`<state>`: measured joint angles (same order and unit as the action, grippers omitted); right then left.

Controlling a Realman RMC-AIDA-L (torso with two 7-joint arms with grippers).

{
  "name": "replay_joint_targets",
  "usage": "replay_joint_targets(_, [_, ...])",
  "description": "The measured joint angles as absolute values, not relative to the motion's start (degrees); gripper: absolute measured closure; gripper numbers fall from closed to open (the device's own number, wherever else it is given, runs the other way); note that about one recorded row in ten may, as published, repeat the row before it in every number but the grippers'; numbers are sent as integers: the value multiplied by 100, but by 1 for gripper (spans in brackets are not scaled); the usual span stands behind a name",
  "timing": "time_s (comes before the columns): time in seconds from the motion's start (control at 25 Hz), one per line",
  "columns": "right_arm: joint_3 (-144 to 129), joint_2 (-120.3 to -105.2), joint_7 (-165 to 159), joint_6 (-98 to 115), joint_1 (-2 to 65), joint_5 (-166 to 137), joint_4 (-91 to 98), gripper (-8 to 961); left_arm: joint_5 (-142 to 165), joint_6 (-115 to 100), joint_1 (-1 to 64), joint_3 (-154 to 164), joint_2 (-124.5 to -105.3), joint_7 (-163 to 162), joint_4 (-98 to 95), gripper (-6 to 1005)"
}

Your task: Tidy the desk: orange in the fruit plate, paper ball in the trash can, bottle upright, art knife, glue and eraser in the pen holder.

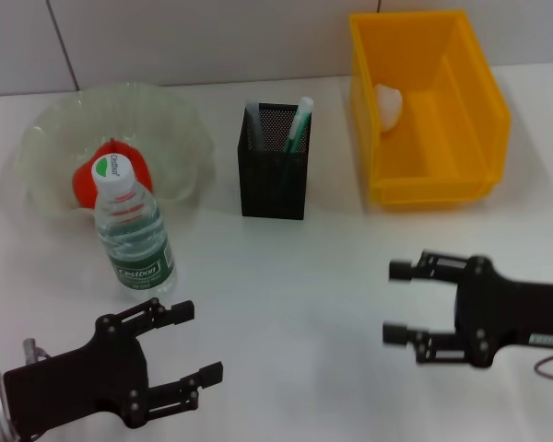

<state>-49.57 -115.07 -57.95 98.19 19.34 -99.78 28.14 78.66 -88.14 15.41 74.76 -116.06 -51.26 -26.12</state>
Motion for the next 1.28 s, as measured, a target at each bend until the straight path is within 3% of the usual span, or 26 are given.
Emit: replay_joint_targets(1.28, [-4983, -11571, -5813, 9594, 2346, -10486, 2425, 183, 8148, -8654, 1812, 7435, -11663, -5572, -2625, 199])
